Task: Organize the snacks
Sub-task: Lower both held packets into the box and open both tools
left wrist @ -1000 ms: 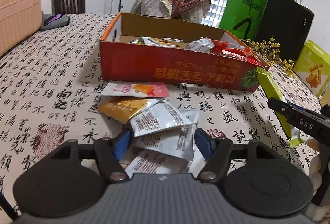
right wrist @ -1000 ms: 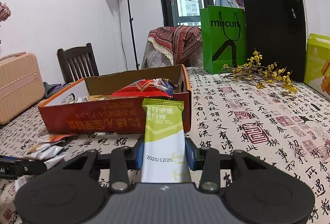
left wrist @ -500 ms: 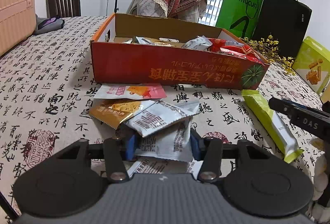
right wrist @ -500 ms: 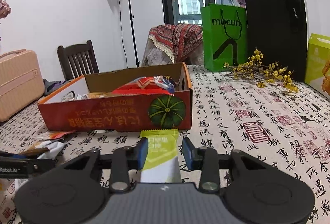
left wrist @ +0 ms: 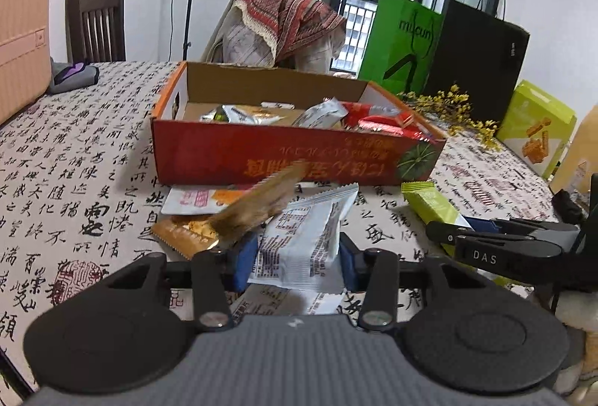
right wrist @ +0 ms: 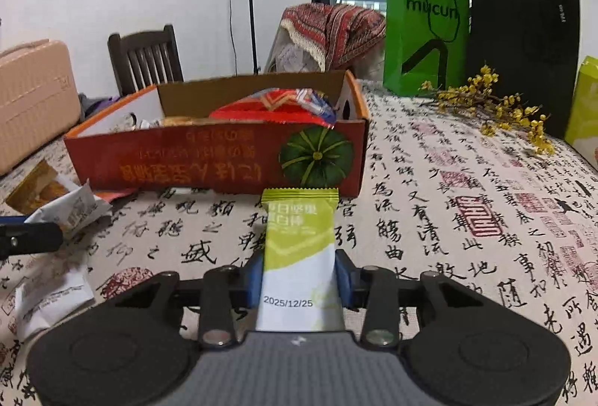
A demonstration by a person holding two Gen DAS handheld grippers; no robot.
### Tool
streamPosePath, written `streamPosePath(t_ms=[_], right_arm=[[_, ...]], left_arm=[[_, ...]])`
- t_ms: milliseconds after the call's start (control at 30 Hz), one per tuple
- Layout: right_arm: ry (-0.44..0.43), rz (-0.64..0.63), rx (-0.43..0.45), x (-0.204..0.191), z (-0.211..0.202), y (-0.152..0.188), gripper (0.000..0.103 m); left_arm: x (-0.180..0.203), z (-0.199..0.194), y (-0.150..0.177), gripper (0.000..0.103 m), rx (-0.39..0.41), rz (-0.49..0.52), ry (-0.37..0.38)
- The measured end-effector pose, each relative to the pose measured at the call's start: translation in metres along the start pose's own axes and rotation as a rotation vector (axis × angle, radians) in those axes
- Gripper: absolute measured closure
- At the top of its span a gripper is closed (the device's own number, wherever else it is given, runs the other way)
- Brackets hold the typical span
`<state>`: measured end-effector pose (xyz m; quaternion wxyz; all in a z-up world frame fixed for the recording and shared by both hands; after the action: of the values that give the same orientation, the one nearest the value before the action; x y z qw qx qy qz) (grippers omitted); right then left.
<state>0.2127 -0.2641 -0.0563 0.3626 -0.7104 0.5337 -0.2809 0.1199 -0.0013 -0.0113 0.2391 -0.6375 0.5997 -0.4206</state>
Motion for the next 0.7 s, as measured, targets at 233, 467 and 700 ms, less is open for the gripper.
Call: streamPosePath(t_ms=[233, 467, 700], right_arm=[[0.011, 0.031, 0.059, 0.009, -0.020, -0.005, 0.065], [0.005, 0.033, 0.129, 0.008, -0.039, -0.020, 0.065], [-0.008, 0.030, 0.175, 0.002, -0.044, -0.039, 0.065]], left_arm=[[0.010, -0.009, -0.006, 0.057, 0.036, 0.015, 0.047], [0.030, -0.017, -0.022, 0.057, 0.096, 0.027, 0.106], [0.036, -0.015, -0.047, 0.057, 0.149, 0.018, 0.108]])
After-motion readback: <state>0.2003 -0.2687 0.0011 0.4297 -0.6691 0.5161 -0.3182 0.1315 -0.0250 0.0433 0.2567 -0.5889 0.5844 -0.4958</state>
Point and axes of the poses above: each gripper's, at about its wrist camera, not at the fingertips, and z roughly the way its jaws point, x to its right, y to its underside, the point moved 2 cm from there along z, roughly the way its jaws point, and after that the axes turned 8 degrees about y, right-handed, at the moved point
